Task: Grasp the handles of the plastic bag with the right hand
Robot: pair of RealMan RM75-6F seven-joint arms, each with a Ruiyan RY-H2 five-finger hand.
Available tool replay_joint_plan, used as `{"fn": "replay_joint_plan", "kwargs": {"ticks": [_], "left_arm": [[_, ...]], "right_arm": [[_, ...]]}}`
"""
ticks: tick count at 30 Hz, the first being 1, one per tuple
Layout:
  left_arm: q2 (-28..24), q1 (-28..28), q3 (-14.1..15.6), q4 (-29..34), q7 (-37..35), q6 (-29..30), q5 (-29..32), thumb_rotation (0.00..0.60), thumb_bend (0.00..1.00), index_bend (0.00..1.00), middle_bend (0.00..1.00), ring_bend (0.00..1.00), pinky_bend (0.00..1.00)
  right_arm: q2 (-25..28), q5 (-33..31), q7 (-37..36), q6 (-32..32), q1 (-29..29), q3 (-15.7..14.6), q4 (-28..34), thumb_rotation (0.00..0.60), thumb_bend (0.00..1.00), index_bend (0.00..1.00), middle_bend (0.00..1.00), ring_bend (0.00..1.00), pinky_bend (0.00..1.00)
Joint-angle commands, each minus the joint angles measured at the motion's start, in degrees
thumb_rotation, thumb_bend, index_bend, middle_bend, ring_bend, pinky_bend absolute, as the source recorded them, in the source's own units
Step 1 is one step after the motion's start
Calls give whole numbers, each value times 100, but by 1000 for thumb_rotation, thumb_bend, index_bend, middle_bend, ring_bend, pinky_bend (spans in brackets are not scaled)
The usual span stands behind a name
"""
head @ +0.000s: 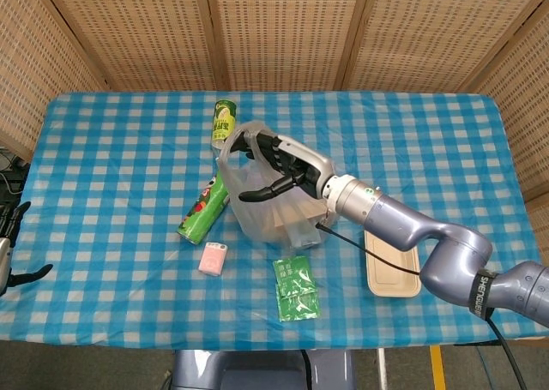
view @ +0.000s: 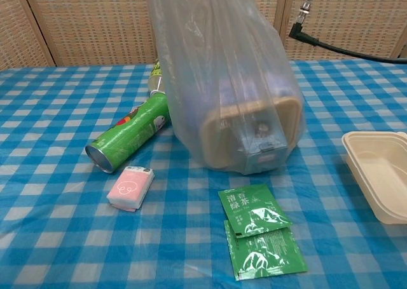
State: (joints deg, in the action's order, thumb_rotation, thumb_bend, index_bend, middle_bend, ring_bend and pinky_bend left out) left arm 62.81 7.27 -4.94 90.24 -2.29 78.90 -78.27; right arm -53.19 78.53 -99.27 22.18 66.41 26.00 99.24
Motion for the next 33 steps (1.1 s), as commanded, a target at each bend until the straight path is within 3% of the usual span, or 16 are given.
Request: {"fn": "replay_joint_plan", "kwargs": {"ticks": [1,22,28,32,33], "left_arm": [[-7,-8,-6,-11,-25,4,18,600,0,0,0,0,0],[11,32,-20,-54,-22,-80,97,600,0,0,0,0,0],[18,36,-27,-72,-26,-91,122,600,0,0,0,0,0],[19,42,-29,-77,-22,-106,137,600,0,0,0,0,0],[20,43,-29,-80,-23,-106,137,600,0,0,0,0,0]], "right_arm": [[-159,-193,139,-126,90,34,-53,600,0,218,253,95,9],[-612,-1248,1107,-1279,135,781,-290,600,0,296,314,120,14],[-738,-1456,1369,-1651,-42,1186,-285,600,0,347,418,221,204],[-839,-1665,1657,-1979,-193,1521,-314,600,0,383,489,300,414],[-888,-1758,1756,-2064,-259,1636,-320,600,0,385,497,305,419]]}}
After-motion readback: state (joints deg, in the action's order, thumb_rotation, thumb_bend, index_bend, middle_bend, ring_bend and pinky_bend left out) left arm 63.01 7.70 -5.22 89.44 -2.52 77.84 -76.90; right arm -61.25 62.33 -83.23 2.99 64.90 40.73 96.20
